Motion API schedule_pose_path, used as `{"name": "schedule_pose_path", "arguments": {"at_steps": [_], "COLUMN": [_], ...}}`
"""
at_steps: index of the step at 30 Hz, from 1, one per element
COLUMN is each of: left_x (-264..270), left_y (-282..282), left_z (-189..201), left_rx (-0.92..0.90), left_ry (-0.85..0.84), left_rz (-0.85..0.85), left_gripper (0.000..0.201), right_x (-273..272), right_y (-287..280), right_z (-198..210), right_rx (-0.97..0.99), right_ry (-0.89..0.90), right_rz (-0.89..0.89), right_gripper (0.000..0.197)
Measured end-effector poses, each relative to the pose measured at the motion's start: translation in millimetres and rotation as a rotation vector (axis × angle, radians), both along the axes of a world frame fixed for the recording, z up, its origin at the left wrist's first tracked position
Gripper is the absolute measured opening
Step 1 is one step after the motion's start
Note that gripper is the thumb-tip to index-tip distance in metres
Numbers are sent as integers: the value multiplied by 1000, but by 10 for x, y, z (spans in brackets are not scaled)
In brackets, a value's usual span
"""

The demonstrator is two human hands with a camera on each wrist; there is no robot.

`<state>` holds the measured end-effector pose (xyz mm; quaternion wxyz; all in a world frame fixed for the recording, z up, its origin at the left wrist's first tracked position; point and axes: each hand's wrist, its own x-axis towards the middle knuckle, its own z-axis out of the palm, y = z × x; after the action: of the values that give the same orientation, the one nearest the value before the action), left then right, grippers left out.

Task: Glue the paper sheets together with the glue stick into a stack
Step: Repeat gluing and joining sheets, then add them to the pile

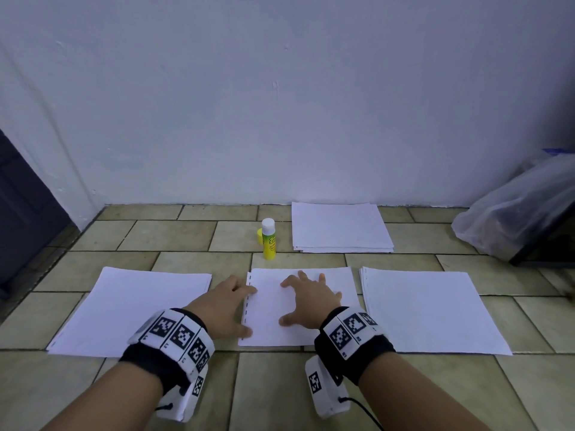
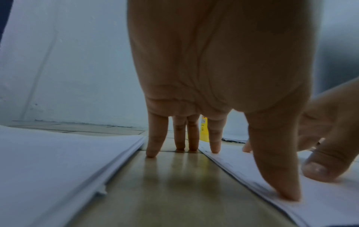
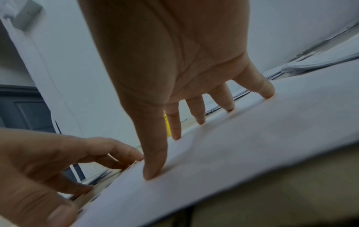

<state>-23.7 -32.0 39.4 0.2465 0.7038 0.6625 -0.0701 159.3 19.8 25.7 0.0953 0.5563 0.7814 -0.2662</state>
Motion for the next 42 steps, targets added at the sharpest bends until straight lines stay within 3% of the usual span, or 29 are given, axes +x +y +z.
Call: {"name": "schedule_pose_path", "arguments": {"at_steps": [7,14,19,24,31,36,42], "left_x": [193,250,238,240,240,215,124], "left_y": [49,181,194,177,170,181,173], "left_z": [26,30,8,19,77,72,74], "left_rx": [82,-22,-17,-27,-43,-51,-66], "left_ry": [225,278,325,349,353,354,361], "left_rz": [-45,-81,-104,-114,-137,-148,-186], "left_gripper": [83,109,107,107,107,106,110], "right_x": [-59,-163,-296,-149,419,452,309], "right_y": [-54,-48,-26,21,252,331,298], "right_z": [41,75,149,201,245,236,281], "right_rx": [-3,35,70,11,-8,85,170], "right_ry": [-125,-240,-208,-156,-152,-152,-281], "right_rz": [28,68,307,375,86,-81,-18], "right_gripper": [75,80,93,82,70,48,17]}}
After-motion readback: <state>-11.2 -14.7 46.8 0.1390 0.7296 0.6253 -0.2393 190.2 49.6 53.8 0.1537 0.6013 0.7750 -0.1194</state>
